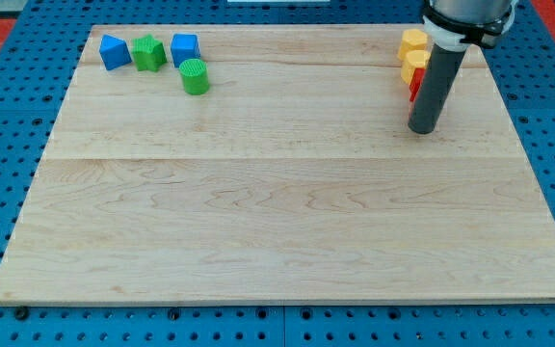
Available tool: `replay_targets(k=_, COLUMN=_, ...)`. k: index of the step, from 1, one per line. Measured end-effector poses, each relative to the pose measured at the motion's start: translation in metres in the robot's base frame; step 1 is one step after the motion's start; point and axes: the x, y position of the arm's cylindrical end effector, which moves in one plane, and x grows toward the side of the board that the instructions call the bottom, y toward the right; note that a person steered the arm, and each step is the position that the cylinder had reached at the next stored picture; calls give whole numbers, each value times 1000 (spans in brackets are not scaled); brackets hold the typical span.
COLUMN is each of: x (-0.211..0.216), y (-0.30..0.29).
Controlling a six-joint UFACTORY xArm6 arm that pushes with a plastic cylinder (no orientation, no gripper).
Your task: Push the green circle to the center of the board
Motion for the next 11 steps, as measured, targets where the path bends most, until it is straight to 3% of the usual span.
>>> replay_targets(k=1, x=7, y=-58)
replay_targets(k=2, x=-16, y=-164)
replay_targets(k=3, x=-10, y=-272)
replay_targets(k=4, x=-48, y=-356)
replay_targets(k=5, x=-93, y=-355)
replay_targets(k=6, x=-92, y=-283)
replay_targets(k=8, x=-125, y=-230)
replay_targets(k=9, x=-108, y=-195)
replay_targets(k=10, x=-43, y=-193)
replay_targets(k=11, x=-33, y=-209)
